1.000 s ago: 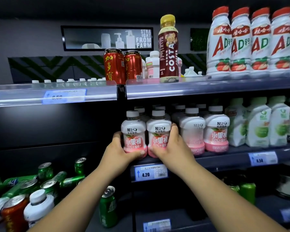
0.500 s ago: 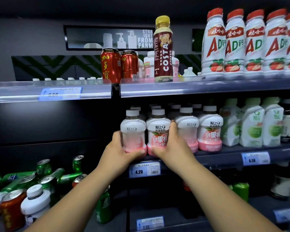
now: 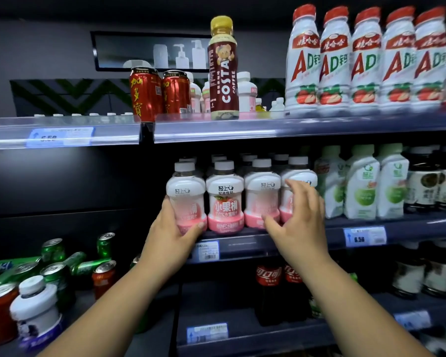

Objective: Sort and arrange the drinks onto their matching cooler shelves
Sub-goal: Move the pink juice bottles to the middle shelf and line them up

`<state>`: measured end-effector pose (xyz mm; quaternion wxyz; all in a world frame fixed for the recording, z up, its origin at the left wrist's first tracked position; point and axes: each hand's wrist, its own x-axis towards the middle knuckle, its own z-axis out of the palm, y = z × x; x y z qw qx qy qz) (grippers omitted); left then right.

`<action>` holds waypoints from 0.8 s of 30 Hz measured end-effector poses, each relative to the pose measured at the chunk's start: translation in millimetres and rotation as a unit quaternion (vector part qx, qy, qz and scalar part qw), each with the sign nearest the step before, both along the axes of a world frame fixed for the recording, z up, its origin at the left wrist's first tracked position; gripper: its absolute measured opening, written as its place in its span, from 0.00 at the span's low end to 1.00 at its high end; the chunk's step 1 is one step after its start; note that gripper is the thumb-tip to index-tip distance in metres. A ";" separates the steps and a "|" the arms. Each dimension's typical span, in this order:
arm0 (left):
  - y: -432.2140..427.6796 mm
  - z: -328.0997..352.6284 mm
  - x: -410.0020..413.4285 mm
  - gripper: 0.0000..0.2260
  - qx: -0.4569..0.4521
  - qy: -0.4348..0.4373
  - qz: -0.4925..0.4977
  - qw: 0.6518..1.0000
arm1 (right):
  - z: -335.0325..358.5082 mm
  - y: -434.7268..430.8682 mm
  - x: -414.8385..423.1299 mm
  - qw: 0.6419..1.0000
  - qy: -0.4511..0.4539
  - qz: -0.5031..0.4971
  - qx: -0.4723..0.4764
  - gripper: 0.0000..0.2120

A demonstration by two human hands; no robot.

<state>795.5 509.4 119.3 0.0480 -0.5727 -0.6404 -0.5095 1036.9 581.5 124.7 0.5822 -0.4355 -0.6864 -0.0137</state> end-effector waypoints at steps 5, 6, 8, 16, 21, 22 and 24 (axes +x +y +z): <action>2.4 -9.0 7.8 0.31 0.018 0.036 0.054 0.998 | -8.9 13.3 20.4 0.993 0.006 0.015 -0.117 0.53; 2.1 -9.2 7.1 0.31 0.015 0.037 0.054 0.998 | -9.8 15.1 22.3 0.992 -0.005 0.017 -0.126 0.53; 0.9 -8.8 5.6 0.31 0.013 0.034 0.049 0.998 | -8.1 17.4 25.9 0.991 -0.026 0.013 -0.131 0.53; 1.3 -11.4 2.8 0.34 0.015 -0.001 0.036 0.999 | 13.4 34.3 40.9 0.984 0.012 0.004 -0.180 0.44; 4.9 -12.7 4.3 0.38 0.015 0.014 0.046 0.999 | 13.5 38.4 50.5 0.979 0.033 0.046 -0.198 0.44; 4.6 -12.5 4.6 0.38 0.011 0.016 0.048 0.999 | 12.9 37.9 50.5 0.977 0.034 0.053 -0.203 0.45; 3.1 -11.4 3.2 0.39 0.005 0.018 0.039 0.999 | 9.3 34.8 47.2 0.978 0.017 0.056 -0.201 0.50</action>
